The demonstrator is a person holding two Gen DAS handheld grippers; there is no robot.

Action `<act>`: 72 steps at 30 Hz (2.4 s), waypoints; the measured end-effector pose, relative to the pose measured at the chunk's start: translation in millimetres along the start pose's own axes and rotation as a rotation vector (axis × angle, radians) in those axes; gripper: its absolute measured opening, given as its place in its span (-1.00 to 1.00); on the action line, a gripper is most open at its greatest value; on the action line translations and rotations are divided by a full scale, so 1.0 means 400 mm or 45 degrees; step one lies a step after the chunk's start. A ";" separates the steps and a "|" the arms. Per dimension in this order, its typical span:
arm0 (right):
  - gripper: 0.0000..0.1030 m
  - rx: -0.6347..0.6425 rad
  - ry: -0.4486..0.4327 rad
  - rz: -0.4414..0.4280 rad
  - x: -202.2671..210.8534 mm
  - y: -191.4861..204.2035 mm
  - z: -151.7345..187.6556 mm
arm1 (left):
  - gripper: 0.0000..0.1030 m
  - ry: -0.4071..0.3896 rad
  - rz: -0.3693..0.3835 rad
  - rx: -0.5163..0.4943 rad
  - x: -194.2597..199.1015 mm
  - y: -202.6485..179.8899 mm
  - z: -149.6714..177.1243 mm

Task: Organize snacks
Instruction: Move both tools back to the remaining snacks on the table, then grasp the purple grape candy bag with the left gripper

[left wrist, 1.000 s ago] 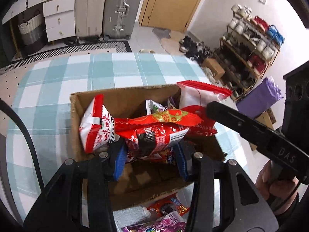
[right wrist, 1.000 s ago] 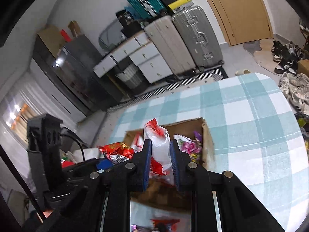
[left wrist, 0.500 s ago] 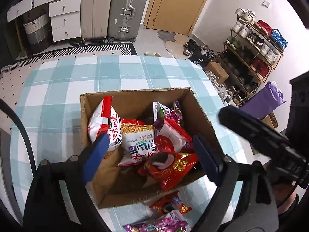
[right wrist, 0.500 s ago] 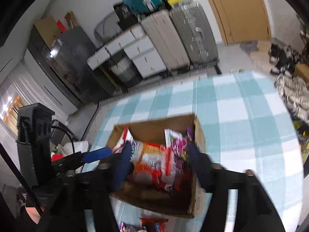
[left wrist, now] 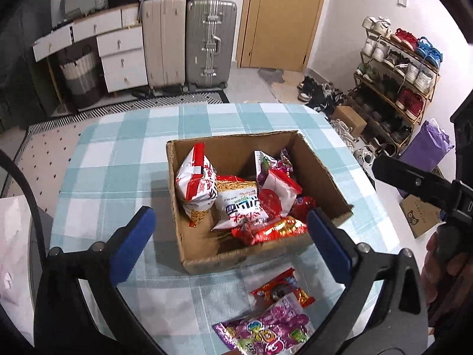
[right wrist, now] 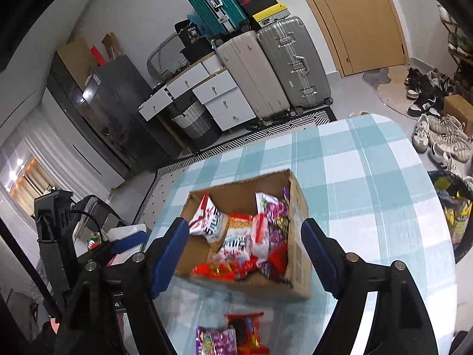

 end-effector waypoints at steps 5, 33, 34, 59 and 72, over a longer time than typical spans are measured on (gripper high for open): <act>0.69 -0.007 0.020 0.005 0.039 -0.007 0.051 | 0.97 -0.042 -0.001 -0.016 0.065 -0.012 0.042; 0.96 -0.224 0.035 -0.183 0.089 -0.087 0.328 | 0.97 0.251 0.260 -0.117 -0.009 -0.109 0.443; 0.96 -0.227 0.037 -0.186 0.085 -0.091 0.330 | 0.97 0.251 0.251 -0.155 -0.016 -0.119 0.447; 0.96 -0.231 0.076 -0.191 0.063 -0.128 0.356 | -0.15 0.287 0.342 -0.454 -0.050 -0.204 0.478; 0.96 -0.253 0.174 -0.156 0.012 -0.139 0.396 | -0.43 0.213 0.368 -0.389 0.006 -0.156 0.466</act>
Point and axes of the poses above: each gripper's, at about its wrist camera, not at the fingertips, and x roughly against the way its jaws point, y to its left, z to its underside, the point moved 8 cm from there along -x, roughly the way its jaws point, and after that the axes turned 7 degrees about -x, right-handed, at the moved point
